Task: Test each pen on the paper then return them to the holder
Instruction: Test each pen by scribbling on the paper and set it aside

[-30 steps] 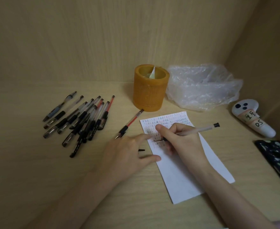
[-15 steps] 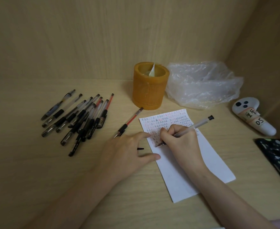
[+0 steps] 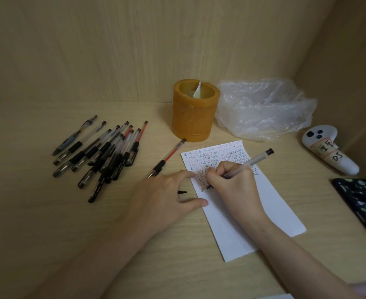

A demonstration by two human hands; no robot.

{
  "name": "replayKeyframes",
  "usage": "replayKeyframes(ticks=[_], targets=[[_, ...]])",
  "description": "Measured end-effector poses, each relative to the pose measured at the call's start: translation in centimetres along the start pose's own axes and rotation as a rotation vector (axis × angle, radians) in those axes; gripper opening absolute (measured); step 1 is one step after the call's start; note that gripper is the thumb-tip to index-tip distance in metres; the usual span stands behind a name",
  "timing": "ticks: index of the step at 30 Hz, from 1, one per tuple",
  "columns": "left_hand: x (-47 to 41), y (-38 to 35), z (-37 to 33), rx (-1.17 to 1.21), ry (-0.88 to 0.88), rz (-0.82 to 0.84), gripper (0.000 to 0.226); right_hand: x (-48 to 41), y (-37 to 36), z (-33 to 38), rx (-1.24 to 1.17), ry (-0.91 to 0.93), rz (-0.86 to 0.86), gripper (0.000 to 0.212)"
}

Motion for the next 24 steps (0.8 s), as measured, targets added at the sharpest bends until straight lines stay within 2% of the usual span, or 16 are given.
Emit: replayKeyframes(ticks=[24], targets=[[-0.08, -0.17, 0.18, -0.007, 0.015, -0.011, 0.068, 0.04, 0.08, 0.12, -0.019, 0.016, 0.010, 0.029]])
Point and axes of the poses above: each hand's wrist, its own x-axis away from the middle knuckle, its own y-axis out of the back of the hand, z = x × y, the point moved 7 cm from there along -x, towards the middle knuckle, and after that the axes turned 14 degrees about z, right-handed, at the moved point
